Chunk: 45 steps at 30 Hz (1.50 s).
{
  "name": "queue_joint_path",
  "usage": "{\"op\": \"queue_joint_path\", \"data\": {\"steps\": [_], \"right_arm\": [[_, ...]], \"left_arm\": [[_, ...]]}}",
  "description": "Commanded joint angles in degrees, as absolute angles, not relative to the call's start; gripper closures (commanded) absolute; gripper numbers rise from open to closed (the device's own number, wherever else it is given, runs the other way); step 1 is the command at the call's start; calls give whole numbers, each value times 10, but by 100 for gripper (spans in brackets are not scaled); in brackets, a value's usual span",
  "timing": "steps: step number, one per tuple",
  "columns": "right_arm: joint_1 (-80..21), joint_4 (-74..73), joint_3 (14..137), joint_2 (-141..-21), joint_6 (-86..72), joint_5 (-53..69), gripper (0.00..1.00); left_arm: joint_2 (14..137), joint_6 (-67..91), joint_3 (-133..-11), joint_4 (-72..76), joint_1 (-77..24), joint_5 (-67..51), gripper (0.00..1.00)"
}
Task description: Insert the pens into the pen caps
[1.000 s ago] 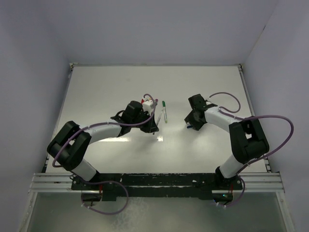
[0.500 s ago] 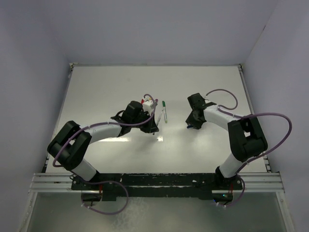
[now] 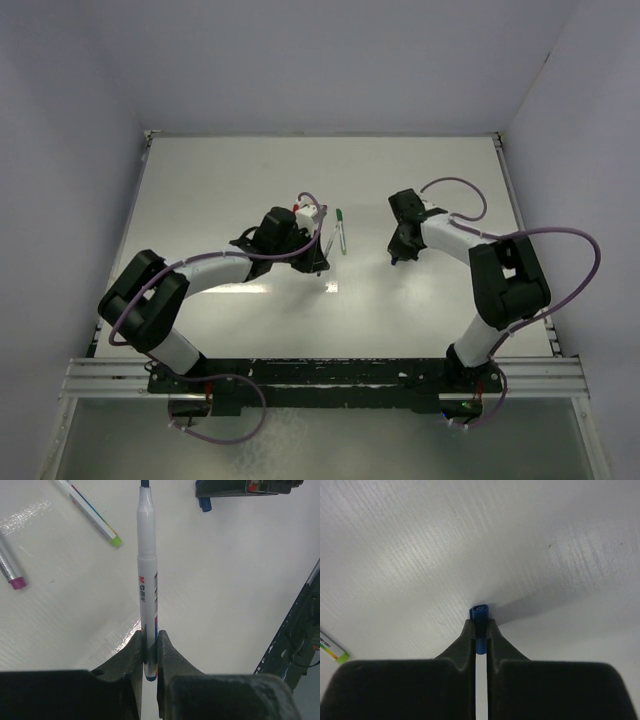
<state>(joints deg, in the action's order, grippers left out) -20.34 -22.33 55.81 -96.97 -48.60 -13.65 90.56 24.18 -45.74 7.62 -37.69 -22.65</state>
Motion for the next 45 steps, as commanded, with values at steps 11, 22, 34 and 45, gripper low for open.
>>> {"op": "queue_joint_path", "data": {"steps": [11,22,34,45], "right_arm": [[-203,-216,542,-1008,-406,-90,100],[-203,-80,571,-849,-315,-50,100],[-203,141,552,-757,-345,34,100],[-203,323,499,-747,-430,133,100]], "left_arm": [[897,226,-485,85,-378,-216,100],[902,225,-519,84,-378,-236,100],[873,294,-551,133,-379,-312,100],[877,348,-561,174,-379,-342,100]]}}
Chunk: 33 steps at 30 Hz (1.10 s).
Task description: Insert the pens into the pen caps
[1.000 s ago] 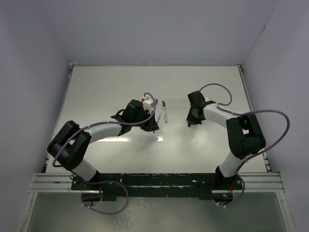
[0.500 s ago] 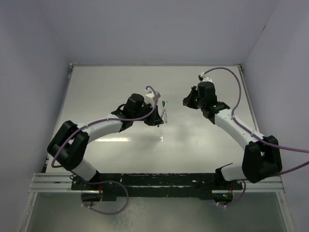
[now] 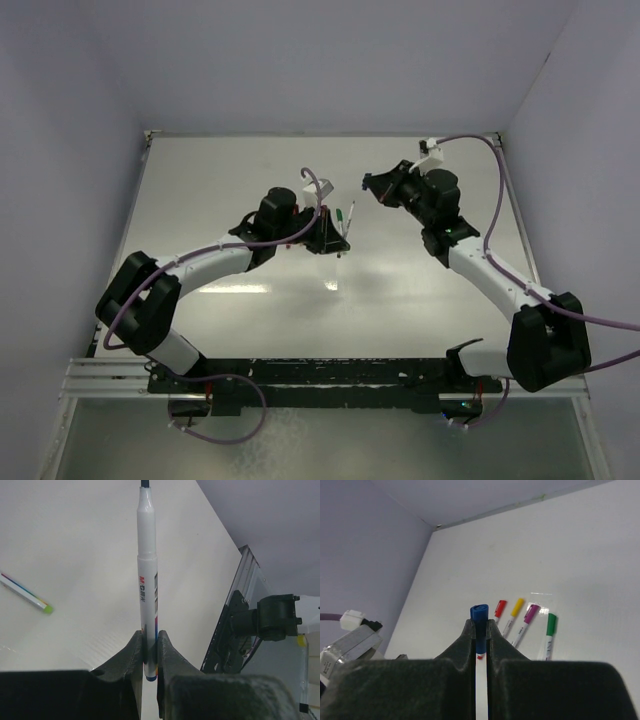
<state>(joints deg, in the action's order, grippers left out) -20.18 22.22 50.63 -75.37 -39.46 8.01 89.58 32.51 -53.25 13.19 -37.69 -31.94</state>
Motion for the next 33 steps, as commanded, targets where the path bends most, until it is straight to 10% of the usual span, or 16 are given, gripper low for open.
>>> {"op": "queue_joint_path", "data": {"steps": [1,33], "right_arm": [[-203,330,498,-747,-434,138,100],[-209,348,476,-727,-448,166,100]], "left_arm": [[878,349,-562,174,-379,-343,100],[892,363,-556,196,-378,-334,100]]}}
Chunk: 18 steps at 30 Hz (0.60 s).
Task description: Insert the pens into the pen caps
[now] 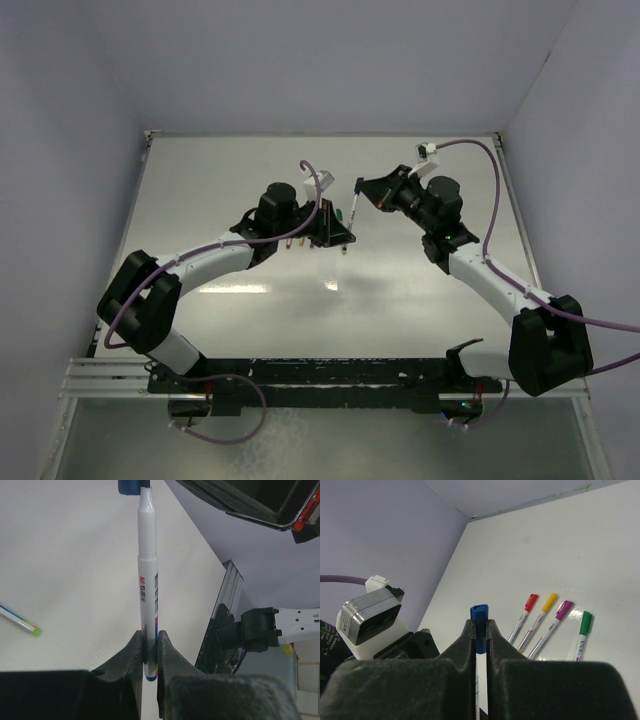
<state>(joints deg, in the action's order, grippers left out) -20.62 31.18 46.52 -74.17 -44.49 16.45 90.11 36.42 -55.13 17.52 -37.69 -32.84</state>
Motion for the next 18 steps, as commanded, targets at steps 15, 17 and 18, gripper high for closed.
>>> {"op": "queue_joint_path", "data": {"steps": [15,17,18], "right_arm": [[-209,357,499,-741,-441,153,100],[-209,359,503,-743,-443,157,100],[-209,359,504,-744,-445,160,100]], "left_arm": [[868,339,-521,196,-379,-341,100],[868,340,-519,197,-379,-340,100],[869,341,-519,199,-379,-338,100]]}}
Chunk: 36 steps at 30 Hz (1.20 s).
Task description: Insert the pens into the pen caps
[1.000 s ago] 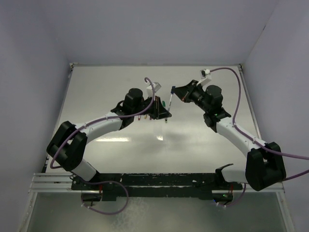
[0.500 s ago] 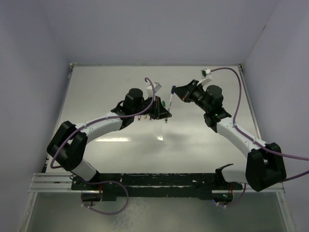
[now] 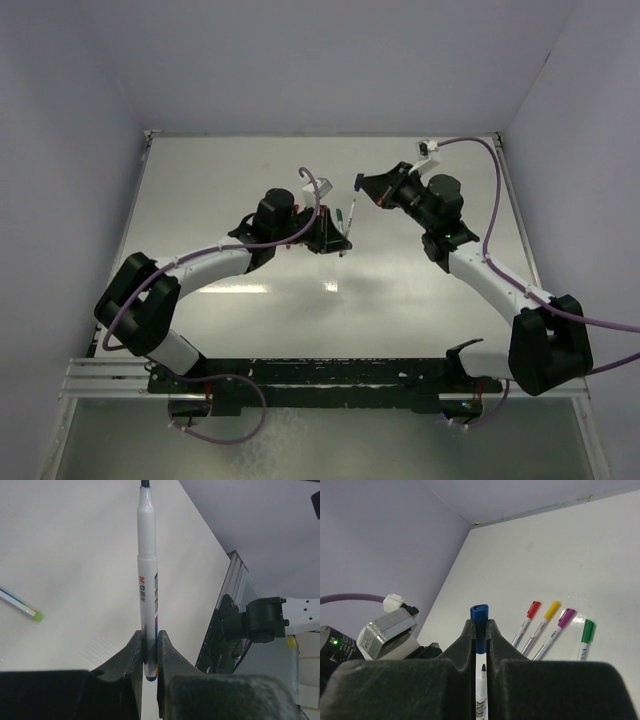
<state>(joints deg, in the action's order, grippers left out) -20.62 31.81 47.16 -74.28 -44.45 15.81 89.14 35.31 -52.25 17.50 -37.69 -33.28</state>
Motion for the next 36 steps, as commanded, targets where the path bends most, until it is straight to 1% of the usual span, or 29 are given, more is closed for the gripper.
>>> {"op": "queue_joint_path", "data": {"steps": [1,36], "right_arm": [[-209,359,504,-744,-445,161,100],[-213,333,471,-739,-436,189,100]], "left_arm": [[869,342,-519,202,-379,-338,100],[873,341,-533,219,-378,-323,100]]}}
